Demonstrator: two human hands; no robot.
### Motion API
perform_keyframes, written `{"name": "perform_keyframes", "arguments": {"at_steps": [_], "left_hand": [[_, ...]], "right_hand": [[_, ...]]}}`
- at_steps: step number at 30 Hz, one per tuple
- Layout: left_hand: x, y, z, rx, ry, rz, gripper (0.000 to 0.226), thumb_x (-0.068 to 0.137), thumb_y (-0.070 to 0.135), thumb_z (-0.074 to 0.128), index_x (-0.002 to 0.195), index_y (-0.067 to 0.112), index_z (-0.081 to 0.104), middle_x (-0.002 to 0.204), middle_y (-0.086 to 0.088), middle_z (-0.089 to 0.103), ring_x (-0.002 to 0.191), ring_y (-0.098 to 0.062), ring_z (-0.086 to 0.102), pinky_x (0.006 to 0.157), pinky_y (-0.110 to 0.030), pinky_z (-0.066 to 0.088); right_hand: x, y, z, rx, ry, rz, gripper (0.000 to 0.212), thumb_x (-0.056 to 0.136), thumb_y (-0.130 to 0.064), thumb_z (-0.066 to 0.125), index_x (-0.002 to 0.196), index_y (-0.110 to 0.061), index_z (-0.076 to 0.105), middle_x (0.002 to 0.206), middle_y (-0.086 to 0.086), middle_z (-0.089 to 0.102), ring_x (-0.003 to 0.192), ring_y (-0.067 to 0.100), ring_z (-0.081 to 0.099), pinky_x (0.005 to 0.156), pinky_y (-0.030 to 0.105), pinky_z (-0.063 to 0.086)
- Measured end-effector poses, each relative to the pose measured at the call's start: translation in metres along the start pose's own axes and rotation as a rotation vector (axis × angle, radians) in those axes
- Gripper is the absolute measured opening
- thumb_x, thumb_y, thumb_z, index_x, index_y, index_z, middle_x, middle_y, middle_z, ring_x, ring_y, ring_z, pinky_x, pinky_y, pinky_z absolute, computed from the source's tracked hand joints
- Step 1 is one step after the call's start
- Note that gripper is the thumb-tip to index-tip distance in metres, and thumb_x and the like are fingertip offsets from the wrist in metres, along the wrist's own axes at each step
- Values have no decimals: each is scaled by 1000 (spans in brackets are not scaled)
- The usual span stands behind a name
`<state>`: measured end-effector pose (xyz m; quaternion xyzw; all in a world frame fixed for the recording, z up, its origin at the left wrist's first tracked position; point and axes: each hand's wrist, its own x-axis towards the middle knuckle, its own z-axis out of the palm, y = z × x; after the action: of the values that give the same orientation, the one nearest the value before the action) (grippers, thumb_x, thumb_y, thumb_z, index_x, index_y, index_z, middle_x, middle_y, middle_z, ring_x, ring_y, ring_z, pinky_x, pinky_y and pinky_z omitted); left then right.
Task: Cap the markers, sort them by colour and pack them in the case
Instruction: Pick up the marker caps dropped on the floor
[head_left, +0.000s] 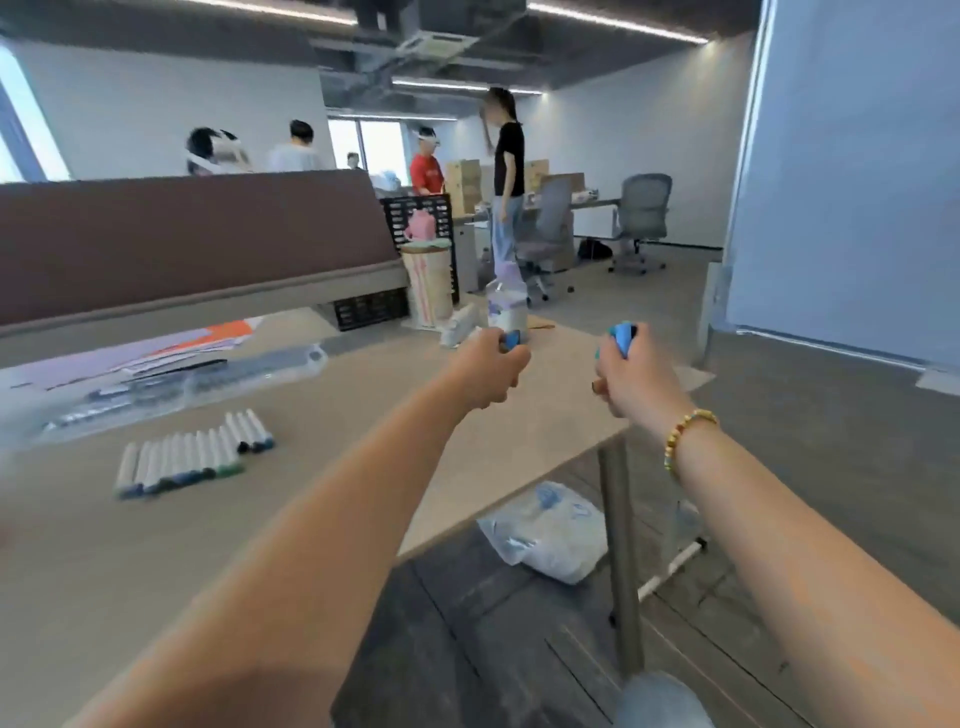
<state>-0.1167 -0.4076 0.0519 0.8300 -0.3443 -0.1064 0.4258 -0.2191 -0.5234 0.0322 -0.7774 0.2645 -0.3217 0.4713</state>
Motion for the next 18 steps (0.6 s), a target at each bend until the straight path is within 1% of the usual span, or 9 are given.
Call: {"name": "perform_keyframes", "arguments": {"at_steps": [3,5,7,9,10,12,14,15,18], "left_hand": [[-20,-53,-85,47,135,-31,15,95,20,42,82,13,43,67,-2,48,51,-15,41,44,-21,30],[-32,-100,-136,115,210,-75,15,93,19,43,80,13,43,69,-4,49,54,-16,43,49,-23,34],[-40,-147,-183,194,282,-131,19,91,19,45,74,14,40,72,-9,48,63,-21,44,58,-28,36],[-45,-188,-222,281,326,-196,22,91,19,46,72,13,38,71,-7,44,65,-21,42,57,-29,32],[-45,-206,-238,316,325,-223,20,92,19,46,76,12,38,70,-6,42,66,-20,41,55,-29,29],[-42,-235,-262,402,294,-258,15,94,19,44,82,11,40,69,-4,39,63,-19,38,56,-30,28],[-35,-256,-280,533,260,-279,11,95,20,44,90,9,42,73,-6,44,64,-19,41,58,-30,31],[-30,-265,-288,581,241,-282,12,95,20,44,96,8,44,79,-8,49,69,-22,46,61,-31,35],[-13,-290,-308,673,155,-299,22,96,19,43,112,4,47,102,-14,58,91,-30,56,76,-34,43]], "right_hand": [[-7,-47,82,-17,-92,-51,15,100,-28,33,105,-14,35,85,5,49,61,11,55,45,24,38],[-14,-75,142,-58,-162,-92,16,100,-28,33,106,-12,35,85,7,49,67,17,56,47,25,38],[-20,-98,199,-103,-254,-143,21,100,-26,34,113,-10,36,81,3,49,67,16,56,49,25,39],[-23,-111,249,-175,-353,-206,19,100,-23,36,114,-9,35,77,0,47,63,12,52,49,23,36],[-23,-115,272,-227,-399,-241,18,100,-22,37,113,-10,35,79,1,47,62,12,50,49,23,34],[-16,-118,312,-349,-500,-328,19,99,-19,37,116,-11,32,85,7,49,65,19,51,54,27,34],[-3,-119,345,-480,-598,-398,20,100,-20,35,118,-15,29,78,7,48,63,19,47,52,28,31],[4,-121,358,-546,-642,-443,22,100,-20,35,121,-14,28,72,4,45,58,16,43,49,26,28],[25,-130,394,-832,-737,-617,48,99,-12,36,142,-6,16,63,3,41,50,13,37,45,24,26]]}}
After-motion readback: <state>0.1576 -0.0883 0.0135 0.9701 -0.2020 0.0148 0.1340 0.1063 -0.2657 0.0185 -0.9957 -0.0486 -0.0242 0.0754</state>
